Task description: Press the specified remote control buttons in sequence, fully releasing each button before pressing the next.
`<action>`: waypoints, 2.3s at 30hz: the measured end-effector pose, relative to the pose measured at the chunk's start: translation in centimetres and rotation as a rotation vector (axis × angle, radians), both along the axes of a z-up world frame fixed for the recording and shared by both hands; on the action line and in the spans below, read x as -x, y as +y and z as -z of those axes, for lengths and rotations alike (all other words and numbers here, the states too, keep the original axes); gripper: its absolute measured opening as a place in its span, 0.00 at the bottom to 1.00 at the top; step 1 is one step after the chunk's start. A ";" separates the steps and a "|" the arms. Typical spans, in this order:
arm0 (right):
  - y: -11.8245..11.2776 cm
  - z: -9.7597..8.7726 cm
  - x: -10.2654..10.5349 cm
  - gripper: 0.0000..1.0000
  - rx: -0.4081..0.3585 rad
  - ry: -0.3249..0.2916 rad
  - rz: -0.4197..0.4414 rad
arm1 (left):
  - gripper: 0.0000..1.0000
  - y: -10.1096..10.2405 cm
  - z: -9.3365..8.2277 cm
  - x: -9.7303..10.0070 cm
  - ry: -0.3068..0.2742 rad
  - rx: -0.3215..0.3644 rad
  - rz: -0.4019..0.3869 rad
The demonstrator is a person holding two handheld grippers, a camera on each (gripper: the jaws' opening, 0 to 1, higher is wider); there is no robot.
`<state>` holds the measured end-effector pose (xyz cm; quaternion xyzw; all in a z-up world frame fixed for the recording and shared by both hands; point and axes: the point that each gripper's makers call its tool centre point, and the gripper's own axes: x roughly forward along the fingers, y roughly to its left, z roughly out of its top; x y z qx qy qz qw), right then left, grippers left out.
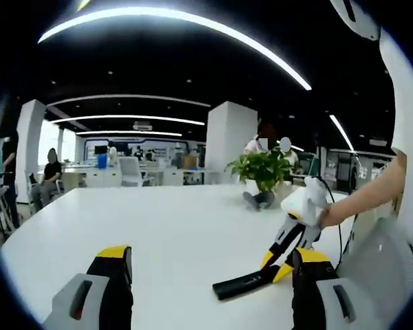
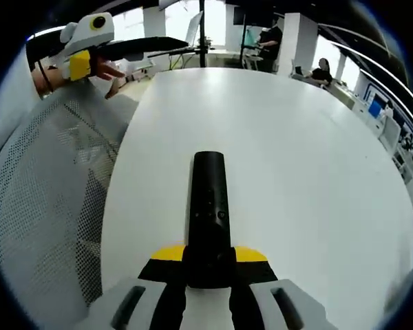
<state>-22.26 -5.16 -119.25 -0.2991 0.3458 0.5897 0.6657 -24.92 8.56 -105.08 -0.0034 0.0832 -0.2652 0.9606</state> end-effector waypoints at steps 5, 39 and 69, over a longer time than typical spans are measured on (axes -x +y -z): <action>0.0 0.0 -0.5 0.21 0.000 0.006 -0.008 | 1.00 0.3 -0.2 0.0 -0.030 -0.031 -0.012; 0.0 0.1 -7.6 0.21 0.059 -0.005 -0.025 | 1.00 -0.2 0.4 0.3 -0.012 -0.071 0.018; 0.3 0.3 -12.5 0.22 0.185 0.000 -0.078 | 1.00 -0.2 0.6 0.4 0.000 -0.082 0.027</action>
